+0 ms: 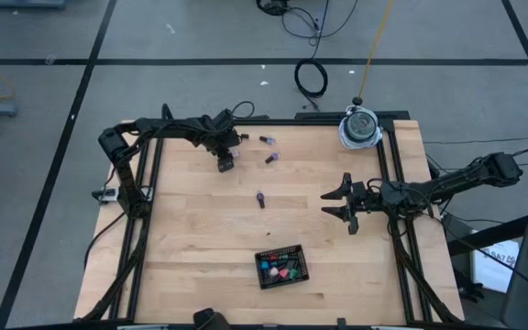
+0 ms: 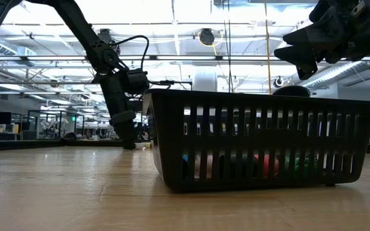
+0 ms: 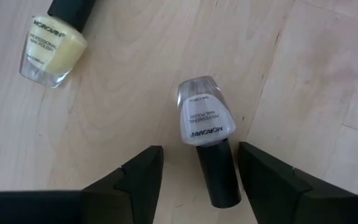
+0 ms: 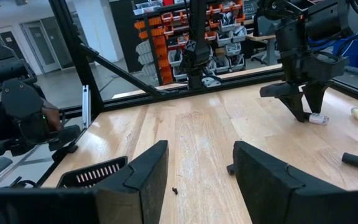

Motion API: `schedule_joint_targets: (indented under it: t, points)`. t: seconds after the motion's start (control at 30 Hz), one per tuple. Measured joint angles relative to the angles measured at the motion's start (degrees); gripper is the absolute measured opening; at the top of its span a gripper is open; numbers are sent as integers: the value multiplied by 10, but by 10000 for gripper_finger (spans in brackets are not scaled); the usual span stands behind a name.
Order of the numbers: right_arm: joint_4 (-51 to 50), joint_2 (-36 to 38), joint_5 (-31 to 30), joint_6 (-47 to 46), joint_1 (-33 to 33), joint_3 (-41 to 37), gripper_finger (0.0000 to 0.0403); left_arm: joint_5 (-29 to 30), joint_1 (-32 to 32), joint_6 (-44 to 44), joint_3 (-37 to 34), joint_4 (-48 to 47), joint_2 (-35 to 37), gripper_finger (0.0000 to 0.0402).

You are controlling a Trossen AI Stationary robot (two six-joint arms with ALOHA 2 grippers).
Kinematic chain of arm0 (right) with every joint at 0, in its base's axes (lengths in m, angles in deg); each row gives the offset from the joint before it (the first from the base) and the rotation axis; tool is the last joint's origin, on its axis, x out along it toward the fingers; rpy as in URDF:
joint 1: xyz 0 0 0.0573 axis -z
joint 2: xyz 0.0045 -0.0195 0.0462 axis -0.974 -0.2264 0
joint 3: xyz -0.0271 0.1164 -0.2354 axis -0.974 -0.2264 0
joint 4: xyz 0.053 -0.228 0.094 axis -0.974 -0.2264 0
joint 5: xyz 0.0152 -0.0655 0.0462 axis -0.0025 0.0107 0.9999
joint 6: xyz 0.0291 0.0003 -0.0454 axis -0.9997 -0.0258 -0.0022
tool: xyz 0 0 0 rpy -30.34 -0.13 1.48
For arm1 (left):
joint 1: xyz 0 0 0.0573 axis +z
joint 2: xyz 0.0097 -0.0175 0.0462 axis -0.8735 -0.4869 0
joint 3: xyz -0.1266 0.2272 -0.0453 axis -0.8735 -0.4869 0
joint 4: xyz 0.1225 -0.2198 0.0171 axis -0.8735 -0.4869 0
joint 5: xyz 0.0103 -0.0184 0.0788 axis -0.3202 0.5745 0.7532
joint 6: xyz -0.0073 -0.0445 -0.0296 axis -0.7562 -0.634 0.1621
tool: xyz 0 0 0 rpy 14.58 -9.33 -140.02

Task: Pick & Place Nail Polish
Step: Put the white nail polish bottle into the black bin

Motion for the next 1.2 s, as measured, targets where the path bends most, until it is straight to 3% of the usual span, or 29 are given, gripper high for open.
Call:
schedule_joint_targets:
  t: [0.13,0.37,0.6,0.73,0.8,1.1,1.2]
  points:
    - [0,0,0,0,0,0,169,21,-1,-1,0,-11,0,156]
    - [0,0,0,0,0,0,169,46,-15,6,0,-5,0,37]
    - [0,0,0,0,0,0,169,96,-57,-3,0,3,0,34]
    - [0,0,0,0,0,0,169,161,-103,-20,-1,-7,10,34]
    - [0,0,0,0,0,0,169,159,-132,-33,-3,-22,24,34]
    - [0,0,0,0,0,0,169,152,-286,-91,-2,-17,168,34]
    - [0,0,0,0,0,0,169,208,-351,-114,-2,-6,217,34]
